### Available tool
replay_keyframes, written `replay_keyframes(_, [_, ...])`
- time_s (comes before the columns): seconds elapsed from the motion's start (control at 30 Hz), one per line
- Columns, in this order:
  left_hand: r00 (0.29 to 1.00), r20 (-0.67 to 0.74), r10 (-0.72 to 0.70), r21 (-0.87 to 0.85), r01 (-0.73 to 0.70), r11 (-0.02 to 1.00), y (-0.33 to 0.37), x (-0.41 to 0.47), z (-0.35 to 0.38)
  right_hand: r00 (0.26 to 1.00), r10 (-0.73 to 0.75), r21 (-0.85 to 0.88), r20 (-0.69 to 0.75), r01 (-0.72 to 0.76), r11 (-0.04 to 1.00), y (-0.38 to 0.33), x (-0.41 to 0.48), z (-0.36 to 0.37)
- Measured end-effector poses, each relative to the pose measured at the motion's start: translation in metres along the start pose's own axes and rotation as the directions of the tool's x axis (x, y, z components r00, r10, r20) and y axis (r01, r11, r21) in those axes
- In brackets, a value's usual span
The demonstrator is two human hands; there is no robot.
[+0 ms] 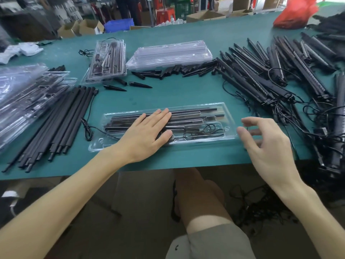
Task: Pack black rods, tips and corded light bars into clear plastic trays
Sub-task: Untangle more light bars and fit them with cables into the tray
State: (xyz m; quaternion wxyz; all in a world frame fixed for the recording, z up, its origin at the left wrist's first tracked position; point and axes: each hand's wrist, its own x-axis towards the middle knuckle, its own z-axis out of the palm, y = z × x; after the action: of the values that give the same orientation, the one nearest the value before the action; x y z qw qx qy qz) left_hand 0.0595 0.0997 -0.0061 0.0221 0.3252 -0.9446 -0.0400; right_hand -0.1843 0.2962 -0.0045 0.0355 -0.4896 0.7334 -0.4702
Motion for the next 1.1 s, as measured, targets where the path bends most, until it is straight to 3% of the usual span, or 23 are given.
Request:
replay_keyframes(0.13, [1.0, 0.004, 0.009, -0.004, -0.009, 1.0, 0.0, -0.001, -0.001, 0.958, 0.223, -0.008, 0.183, -0.225, 0.974, -0.003, 0.027, 0.008])
replay_keyframes(0.3, [1.0, -0.016, 0.003, 0.041, -0.003, 0.999, 0.003, -0.001, 0.001, 0.867, 0.344, -0.104, 0.36, -0.329, 0.939, 0.002, 0.069, 0.011])
replay_keyframes(0.43, [0.999, -0.039, 0.0, 0.011, 0.001, 1.0, 0.004, -0.002, 0.001, 0.753, 0.424, 0.033, 0.503, -0.507, 0.861, 0.005, 0.081, 0.006])
replay_keyframes(0.57, [0.999, -0.052, 0.001, 0.001, -0.001, 1.0, 0.006, -0.002, 0.001, 0.69, 0.428, 0.156, 0.584, -0.613, 0.775, 0.007, 0.08, 0.001])
replay_keyframes(0.87, [0.999, -0.028, 0.025, 0.024, -0.024, 0.999, 0.004, -0.002, 0.0, 0.733, 0.339, 0.19, 0.589, -0.534, 0.824, 0.007, 0.068, 0.003])
replay_keyframes(1.1, [0.999, -0.038, 0.02, 0.021, -0.019, 1.0, 0.004, -0.003, 0.0, 0.765, 0.343, 0.265, 0.545, -0.545, 0.795, 0.01, 0.063, 0.006])
